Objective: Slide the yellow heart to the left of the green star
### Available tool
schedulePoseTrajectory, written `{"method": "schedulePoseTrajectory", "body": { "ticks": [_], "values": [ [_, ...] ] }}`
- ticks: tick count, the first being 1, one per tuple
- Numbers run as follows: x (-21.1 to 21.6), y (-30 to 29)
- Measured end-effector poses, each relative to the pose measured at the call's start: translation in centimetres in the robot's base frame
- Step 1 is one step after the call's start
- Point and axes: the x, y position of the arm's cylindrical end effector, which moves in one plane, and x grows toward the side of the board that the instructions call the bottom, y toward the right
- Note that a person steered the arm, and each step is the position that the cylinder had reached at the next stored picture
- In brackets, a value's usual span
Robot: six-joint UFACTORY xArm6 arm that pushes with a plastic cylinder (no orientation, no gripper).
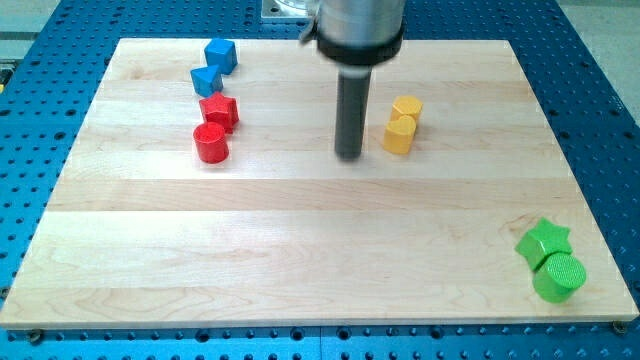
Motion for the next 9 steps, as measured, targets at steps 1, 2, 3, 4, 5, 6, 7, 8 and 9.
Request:
{"method": "schedulePoseTrajectory", "body": {
  "ticks": [1, 2, 3, 4, 5, 6, 7, 8, 9],
  "values": [
    [-8.8, 5.0],
    [-3.8, 8.5],
    [6.7, 5.6],
    [4.0, 1.7],
    [6.7, -2.4],
    [10.8, 3.3],
    [12.9, 1.9],
    [15.2, 5.0],
    [16.1, 7.6]
  ]
}}
